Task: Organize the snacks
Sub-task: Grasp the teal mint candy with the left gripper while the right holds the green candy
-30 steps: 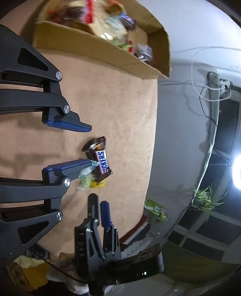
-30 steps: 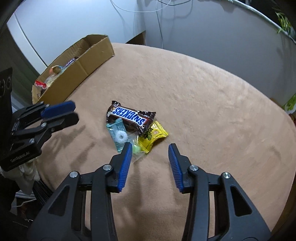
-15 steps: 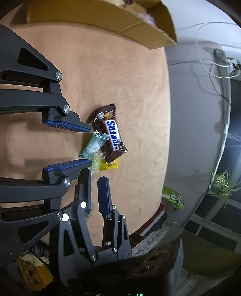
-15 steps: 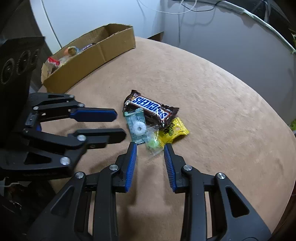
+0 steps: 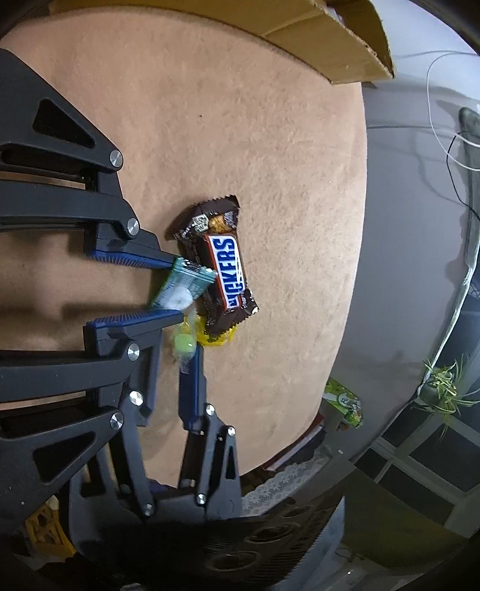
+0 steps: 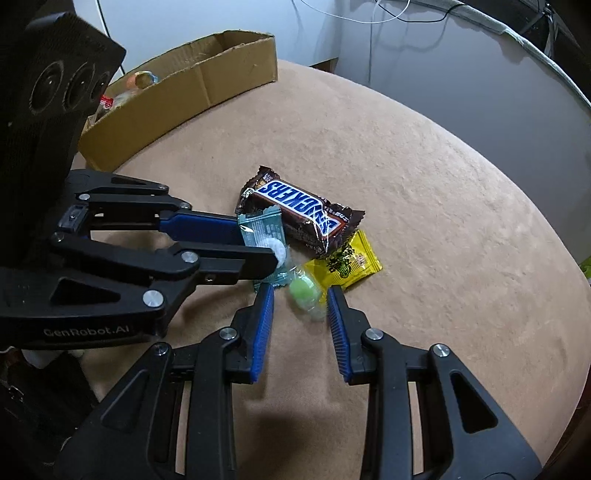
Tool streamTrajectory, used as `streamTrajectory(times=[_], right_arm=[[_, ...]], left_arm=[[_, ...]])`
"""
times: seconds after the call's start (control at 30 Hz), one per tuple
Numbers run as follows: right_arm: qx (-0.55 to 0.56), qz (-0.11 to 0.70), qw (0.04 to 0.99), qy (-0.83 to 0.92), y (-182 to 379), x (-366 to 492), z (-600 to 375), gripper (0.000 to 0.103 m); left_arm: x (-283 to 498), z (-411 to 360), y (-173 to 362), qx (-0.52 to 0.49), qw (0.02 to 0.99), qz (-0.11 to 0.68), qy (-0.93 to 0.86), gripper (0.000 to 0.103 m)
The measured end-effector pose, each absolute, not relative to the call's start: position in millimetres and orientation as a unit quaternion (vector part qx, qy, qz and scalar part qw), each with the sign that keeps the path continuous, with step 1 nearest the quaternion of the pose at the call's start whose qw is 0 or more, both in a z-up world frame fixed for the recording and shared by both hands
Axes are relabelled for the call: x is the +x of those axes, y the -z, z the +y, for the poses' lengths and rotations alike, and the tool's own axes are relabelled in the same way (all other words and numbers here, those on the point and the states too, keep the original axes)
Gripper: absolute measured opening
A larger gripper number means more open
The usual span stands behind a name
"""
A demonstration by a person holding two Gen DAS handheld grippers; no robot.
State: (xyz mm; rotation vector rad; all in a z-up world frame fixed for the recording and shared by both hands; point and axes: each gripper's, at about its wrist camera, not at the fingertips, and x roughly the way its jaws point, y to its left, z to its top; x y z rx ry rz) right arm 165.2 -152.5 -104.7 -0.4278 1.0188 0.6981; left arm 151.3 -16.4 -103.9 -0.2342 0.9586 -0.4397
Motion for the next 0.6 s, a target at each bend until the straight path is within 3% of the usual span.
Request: streamTrajectory(times=[0.2,0.6], right_arm=[[-0.193,0.475,0.794,-0.327,102,165,-158,0.029],[-0.207,0.466,0.797,-0.323,101,157,-155,0.029]], left_arm=[[152,-15,103,-0.109,0.859,0.454,0.208,0.013],[147,-2,103,-0.105,0.864,0.455,0.190,0.012]])
